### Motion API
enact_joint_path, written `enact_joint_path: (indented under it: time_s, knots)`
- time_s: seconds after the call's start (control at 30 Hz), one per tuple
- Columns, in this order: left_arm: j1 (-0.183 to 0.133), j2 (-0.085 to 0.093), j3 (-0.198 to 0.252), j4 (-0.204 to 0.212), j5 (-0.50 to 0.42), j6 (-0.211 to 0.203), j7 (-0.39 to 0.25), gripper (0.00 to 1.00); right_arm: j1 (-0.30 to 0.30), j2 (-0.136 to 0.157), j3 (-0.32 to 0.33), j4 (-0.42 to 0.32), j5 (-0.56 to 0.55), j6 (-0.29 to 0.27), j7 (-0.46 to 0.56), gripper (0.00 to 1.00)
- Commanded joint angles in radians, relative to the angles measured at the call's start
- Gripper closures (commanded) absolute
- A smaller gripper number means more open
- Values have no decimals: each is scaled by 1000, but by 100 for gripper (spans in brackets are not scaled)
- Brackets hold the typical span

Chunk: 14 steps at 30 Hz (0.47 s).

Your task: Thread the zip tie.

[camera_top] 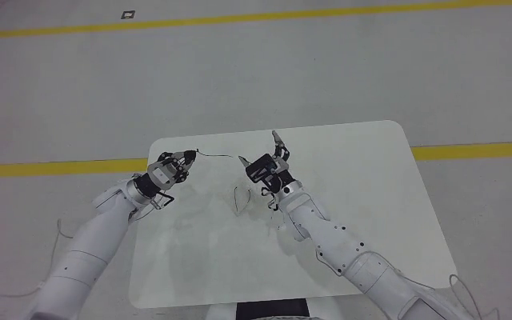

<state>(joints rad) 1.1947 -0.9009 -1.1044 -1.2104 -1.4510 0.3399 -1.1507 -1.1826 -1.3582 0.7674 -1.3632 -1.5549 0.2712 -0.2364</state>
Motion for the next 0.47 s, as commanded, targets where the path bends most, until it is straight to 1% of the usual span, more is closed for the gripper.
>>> enact_joint_path:
  time_s: [0.0,0.13,0.3,0.43]
  knots:
    - [6,6,2,-12,11,0,-12,100,-14,3,25,-11,6,-5,-7,0]
    - [14,17,13,-29,-9,0,-28,100,-36,7,62,-23,8,-9,-10,0]
    - [14,36,36,-48,-29,0,-36,100,-46,8,84,-30,-7,-13,-7,0]
    - [14,36,36,-48,-29,0,-36,100,-46,8,84,-30,-7,-13,-7,0]
